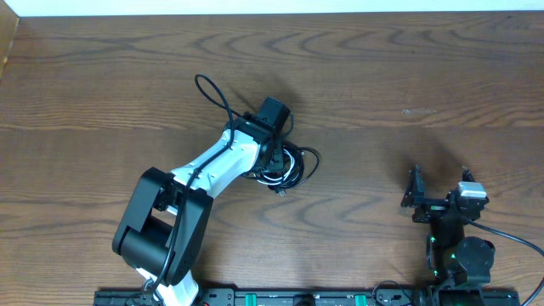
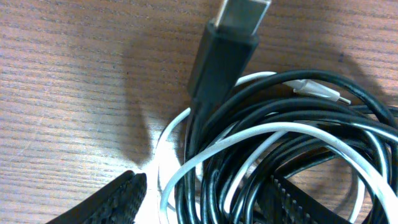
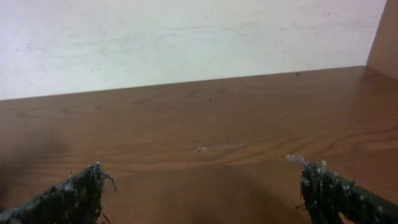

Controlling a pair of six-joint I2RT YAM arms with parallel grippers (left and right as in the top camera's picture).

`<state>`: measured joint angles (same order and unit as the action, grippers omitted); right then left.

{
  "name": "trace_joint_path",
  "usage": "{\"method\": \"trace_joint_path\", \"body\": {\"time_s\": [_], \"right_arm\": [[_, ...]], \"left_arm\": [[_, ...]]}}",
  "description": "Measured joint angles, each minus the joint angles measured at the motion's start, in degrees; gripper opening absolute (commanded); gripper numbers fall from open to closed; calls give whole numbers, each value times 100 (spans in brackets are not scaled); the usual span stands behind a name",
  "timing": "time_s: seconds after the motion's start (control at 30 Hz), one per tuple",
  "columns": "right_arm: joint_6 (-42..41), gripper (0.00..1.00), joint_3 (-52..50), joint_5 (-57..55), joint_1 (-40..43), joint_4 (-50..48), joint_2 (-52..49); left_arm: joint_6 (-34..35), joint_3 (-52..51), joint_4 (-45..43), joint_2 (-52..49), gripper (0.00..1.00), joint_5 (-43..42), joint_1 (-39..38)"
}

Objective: Untangle cables

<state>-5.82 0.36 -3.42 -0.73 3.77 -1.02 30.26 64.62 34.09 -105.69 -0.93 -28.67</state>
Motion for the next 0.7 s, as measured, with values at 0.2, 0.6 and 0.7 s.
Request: {"method": "trace_joint_path", "body": {"time_s": [0.2,0.6,0.7], "right_arm": [[0,99,0,0,0,0,0],[0,99,0,0,0,0,0],[0,99,0,0,0,0,0]], "left_arm": [[-2,0,-4,-2,62,0,0],[17,0,48,66,8,46,0],[17,0,201,319,7,46,2]]}}
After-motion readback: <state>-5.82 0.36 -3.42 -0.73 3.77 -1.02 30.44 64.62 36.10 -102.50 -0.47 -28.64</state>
